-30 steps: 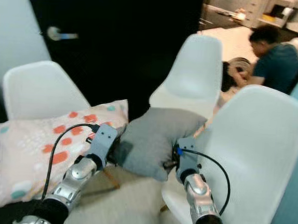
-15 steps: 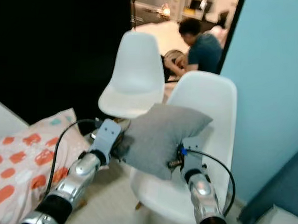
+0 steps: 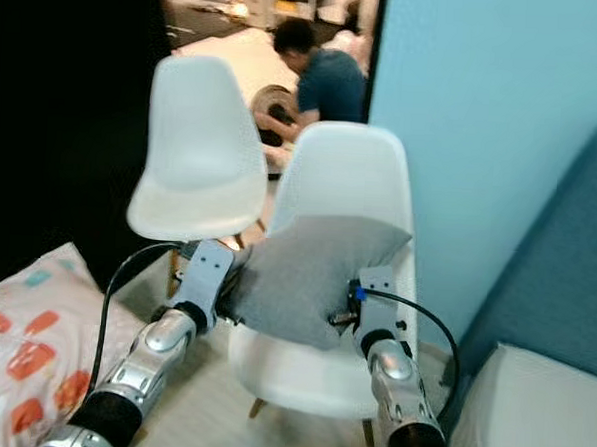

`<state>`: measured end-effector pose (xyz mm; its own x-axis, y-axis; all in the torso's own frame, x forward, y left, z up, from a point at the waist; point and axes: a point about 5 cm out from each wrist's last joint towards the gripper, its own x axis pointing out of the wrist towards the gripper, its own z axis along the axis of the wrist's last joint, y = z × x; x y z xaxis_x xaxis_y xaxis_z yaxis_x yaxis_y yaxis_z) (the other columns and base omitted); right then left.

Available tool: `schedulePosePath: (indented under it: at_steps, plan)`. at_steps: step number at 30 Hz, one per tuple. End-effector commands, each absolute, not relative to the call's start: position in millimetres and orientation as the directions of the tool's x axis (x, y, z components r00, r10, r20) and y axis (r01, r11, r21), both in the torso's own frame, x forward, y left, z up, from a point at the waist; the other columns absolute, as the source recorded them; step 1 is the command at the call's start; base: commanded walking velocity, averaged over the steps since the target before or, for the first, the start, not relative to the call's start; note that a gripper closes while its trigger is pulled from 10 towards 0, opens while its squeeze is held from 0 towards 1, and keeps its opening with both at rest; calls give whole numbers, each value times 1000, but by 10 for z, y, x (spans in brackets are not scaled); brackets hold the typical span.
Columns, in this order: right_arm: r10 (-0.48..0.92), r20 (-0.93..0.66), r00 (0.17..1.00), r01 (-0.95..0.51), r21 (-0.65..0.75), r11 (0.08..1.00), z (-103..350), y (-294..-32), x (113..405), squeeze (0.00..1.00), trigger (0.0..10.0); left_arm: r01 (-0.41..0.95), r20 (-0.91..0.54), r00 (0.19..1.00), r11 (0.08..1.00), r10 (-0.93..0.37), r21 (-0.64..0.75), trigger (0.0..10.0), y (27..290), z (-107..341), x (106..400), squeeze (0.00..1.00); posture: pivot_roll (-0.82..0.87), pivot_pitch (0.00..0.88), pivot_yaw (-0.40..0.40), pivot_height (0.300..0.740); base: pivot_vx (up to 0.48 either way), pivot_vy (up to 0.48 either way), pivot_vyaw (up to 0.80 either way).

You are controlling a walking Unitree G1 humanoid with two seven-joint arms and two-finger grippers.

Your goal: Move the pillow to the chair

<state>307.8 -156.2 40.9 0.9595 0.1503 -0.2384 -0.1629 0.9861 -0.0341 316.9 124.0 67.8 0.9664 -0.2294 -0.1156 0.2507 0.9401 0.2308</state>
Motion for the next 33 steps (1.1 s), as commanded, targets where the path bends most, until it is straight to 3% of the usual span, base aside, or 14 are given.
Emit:
schedulePosePath:
  at_steps: [1,5,16,23,33]
  plan:
    - [83,-212,974,-96,-50,994,479,-1687,3123,0,10000,209,-89,977,944,-192,255,10000,1364,731,3181,0,-49,34,13,740,0,0,-800]
    - [104,-205,973,-115,-40,993,483,-1650,3129,0,10000,201,-90,979,944,-184,263,10000,1386,725,3172,0,-49,32,8,740,0,0,-800]
    - [307,-230,923,-318,-12,948,463,-1329,3124,0,10000,164,-79,986,950,-148,267,10000,1432,727,3145,0,-38,37,-11,740,0,0,0]
    - [311,-236,921,-329,-41,943,459,-1297,3136,0,10000,150,-78,988,953,-133,262,10000,1452,731,3131,0,-33,35,-21,740,0,0,678]
    - [213,-234,949,-226,-33,973,468,-1449,3168,0,10000,175,-92,983,951,-156,255,10000,1423,732,3143,0,-37,43,-13,740,0,0,0]
